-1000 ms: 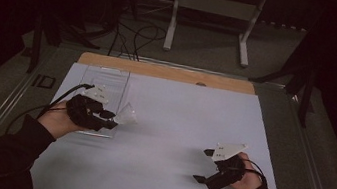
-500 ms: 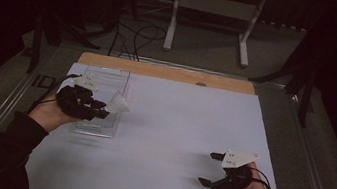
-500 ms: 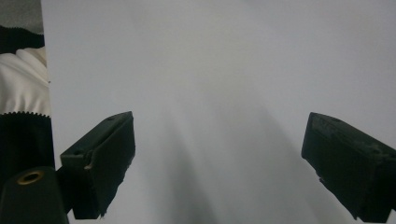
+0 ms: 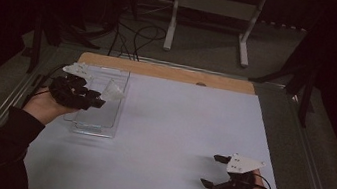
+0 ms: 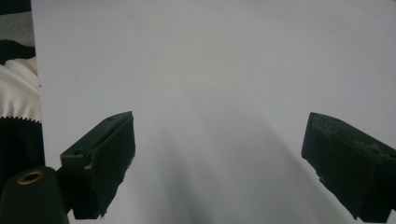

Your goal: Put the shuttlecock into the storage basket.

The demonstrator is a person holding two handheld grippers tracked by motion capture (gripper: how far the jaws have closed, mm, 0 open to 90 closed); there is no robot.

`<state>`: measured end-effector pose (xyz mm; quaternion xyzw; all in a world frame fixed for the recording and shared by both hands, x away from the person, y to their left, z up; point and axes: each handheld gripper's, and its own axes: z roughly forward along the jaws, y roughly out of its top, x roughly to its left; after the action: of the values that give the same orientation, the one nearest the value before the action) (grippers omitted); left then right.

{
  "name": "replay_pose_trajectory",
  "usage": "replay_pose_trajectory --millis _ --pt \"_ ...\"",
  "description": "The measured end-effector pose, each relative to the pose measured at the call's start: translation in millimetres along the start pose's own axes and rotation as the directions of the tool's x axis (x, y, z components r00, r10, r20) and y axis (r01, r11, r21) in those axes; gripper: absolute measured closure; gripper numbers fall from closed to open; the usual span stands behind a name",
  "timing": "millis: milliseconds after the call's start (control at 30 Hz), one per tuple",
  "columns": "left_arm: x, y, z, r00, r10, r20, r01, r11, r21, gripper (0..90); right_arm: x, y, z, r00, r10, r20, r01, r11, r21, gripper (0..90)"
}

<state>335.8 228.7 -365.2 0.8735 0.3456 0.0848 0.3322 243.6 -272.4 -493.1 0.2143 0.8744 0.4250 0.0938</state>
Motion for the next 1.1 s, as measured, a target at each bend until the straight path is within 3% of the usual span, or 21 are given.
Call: replay_pose_trajectory --millis 233,300,567,1100 --pt "7.3 -3.3 2.6 0.9977 -0.056 -0.04 0.055 0.9984 -0.012 65.3 0.5 -4.5 -0.7 0.9996 0.015 0.025 -0.015 1.0 -0.023 9.9" --pt "10.7 -4.3 3.8 0.9943 -0.089 -0.059 0.088 0.996 -0.013 65.3 0.4 -5.7 -0.5 0.9993 0.01 0.036 -0.009 1.0 -0.027 9.9" --pt "18.5 -12.1 10.3 0.9859 -0.132 -0.103 0.133 0.9911 0.0 65.3 0.7 -10.9 -0.3 0.999 0.029 0.035 -0.027 0.999 -0.042 10.0" --pt "34.1 -37.7 13.1 0.9767 -0.165 -0.136 0.171 0.9847 0.032 65.3 1.4 -13.6 4.4 0.9993 0.033 0.018 -0.033 0.999 -0.038 10.0"
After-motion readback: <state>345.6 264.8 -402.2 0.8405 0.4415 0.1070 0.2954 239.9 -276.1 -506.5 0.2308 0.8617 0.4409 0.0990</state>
